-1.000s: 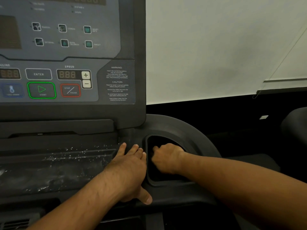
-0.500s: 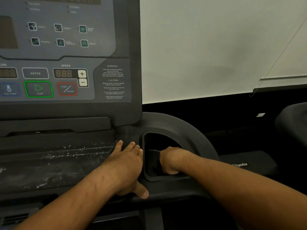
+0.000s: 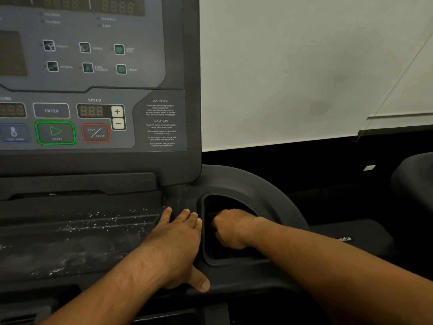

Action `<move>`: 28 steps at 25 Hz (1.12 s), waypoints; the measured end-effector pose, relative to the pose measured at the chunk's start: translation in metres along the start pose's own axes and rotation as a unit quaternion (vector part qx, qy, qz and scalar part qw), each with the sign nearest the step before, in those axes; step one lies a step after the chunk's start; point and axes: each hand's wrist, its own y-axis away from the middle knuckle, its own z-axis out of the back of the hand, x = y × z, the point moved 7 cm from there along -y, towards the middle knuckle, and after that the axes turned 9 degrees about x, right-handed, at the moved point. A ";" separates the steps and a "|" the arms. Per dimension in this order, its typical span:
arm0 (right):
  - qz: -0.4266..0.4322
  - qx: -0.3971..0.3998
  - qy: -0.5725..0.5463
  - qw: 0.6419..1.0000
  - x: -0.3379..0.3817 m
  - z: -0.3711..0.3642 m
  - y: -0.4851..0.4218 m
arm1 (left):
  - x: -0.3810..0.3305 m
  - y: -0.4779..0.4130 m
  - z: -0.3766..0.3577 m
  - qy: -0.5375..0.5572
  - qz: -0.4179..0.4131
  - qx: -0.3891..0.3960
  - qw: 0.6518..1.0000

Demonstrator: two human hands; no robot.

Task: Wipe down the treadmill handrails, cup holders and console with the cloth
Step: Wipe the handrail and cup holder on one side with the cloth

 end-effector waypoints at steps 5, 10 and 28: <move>0.024 -0.121 -0.394 0.911 -0.013 -0.005 0.003 | 0.000 0.001 0.001 0.000 0.005 0.005 1.000; 0.010 -0.159 -0.688 0.708 -0.006 -0.007 0.012 | -0.002 0.003 0.004 -0.001 0.005 0.006 1.000; -0.047 -0.065 -0.144 0.986 -0.001 0.007 0.009 | -0.003 0.006 0.005 -0.013 0.016 0.008 1.000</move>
